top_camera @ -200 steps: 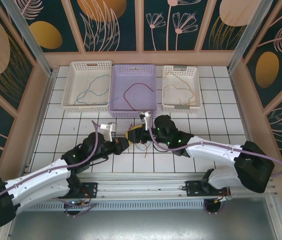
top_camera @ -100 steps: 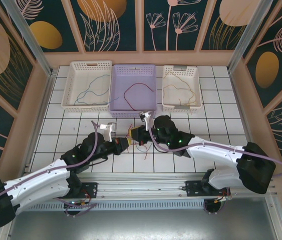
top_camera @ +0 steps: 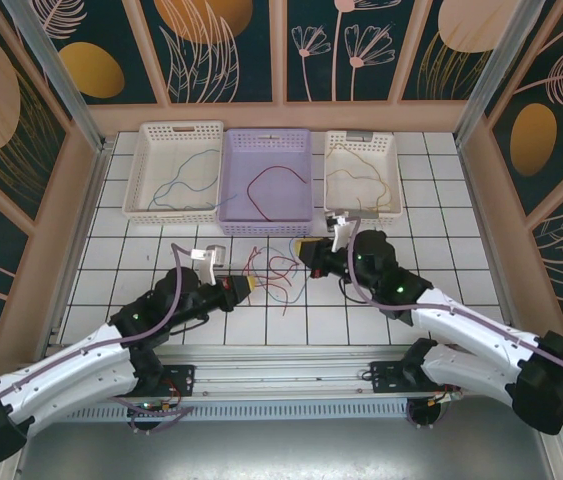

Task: Untangle the cables
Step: Pick up the cable from the center of the table.

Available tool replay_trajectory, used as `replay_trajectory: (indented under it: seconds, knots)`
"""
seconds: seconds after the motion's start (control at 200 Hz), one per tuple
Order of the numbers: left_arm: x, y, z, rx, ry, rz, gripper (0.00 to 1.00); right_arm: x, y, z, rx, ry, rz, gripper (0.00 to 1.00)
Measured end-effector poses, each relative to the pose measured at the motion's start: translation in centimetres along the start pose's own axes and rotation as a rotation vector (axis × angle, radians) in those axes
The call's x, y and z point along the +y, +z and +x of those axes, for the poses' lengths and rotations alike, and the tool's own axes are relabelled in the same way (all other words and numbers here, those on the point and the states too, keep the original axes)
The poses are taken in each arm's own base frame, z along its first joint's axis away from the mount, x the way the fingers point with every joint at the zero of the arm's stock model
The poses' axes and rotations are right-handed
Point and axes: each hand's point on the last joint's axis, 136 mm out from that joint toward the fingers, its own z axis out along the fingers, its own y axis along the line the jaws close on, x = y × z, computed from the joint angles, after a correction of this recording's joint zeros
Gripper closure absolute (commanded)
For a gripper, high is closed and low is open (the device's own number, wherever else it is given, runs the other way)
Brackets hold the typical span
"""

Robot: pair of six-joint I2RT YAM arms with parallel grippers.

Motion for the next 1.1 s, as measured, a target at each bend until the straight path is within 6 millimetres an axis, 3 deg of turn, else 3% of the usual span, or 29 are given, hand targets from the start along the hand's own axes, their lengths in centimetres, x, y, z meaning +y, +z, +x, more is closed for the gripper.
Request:
replay_trajectory:
  seconds: [0.135, 0.24, 0.475, 0.796, 0.901, 1.101]
  knots:
    - [-2.5, -0.9, -1.7, -0.036, 0.006, 0.053, 1.0, -0.9, 0.3, 1.6, 0.052, 0.014, 0.011, 0.57]
    - [-4.5, -1.5, -3.1, -0.065, 0.011, 0.096, 1.0, -2.1, 1.1, 3.5, 0.106, 0.025, 0.031, 0.47]
    - [-6.7, -2.6, -4.8, -0.097, 0.023, 0.135, 1.0, -5.7, 2.6, 8.2, 0.234, 0.074, 0.127, 0.46]
    - [-9.0, -4.6, -6.8, -0.149, 0.027, 0.17, 1.0, -8.7, 4.4, 10.8, 0.292, 0.151, 0.207, 0.47]
    - [-10.1, -5.3, -7.6, -0.17, 0.029, 0.192, 1.0, -8.8, 4.7, 11.0, 0.288, 0.166, 0.205, 0.47]
    - [-10.6, -5.5, -8.0, -0.18, 0.034, 0.2, 1.0, -7.1, 5.2, 10.1, 0.249, 0.192, 0.109, 0.47]
